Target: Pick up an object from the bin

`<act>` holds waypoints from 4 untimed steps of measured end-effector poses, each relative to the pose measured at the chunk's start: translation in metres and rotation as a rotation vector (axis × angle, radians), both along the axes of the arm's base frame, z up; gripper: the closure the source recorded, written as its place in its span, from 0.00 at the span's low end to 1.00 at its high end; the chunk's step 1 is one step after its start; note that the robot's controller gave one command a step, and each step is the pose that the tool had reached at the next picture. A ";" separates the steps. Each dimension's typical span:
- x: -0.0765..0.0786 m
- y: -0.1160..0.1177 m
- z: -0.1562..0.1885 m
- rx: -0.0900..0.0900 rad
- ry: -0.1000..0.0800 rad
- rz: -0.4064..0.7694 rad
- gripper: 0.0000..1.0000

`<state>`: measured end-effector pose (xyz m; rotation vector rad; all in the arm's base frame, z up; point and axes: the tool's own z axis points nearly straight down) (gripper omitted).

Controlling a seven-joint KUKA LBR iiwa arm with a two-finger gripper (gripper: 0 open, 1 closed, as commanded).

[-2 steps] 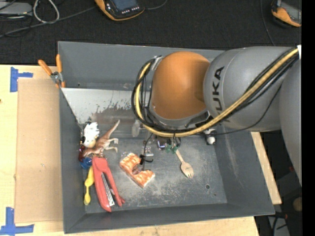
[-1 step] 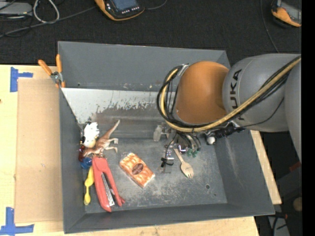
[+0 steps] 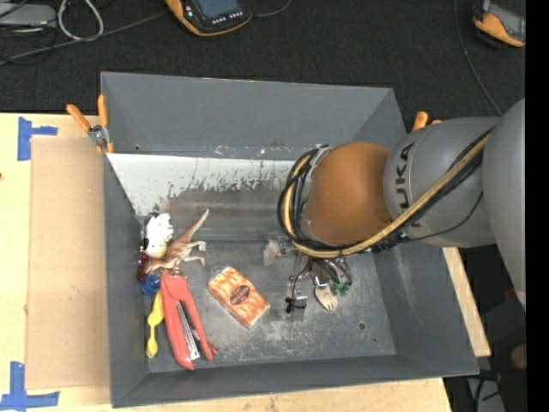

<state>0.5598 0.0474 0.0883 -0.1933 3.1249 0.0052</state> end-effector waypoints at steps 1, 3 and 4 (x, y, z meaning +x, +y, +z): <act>-0.016 0.059 -0.015 -0.004 0.012 -0.026 0.00; -0.001 0.066 -0.019 -0.003 0.011 -0.197 1.00; 0.007 0.070 0.057 -0.004 0.015 -0.195 1.00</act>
Offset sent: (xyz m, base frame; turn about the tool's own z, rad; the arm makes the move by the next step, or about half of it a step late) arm -0.0007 0.0662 -0.0183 0.1959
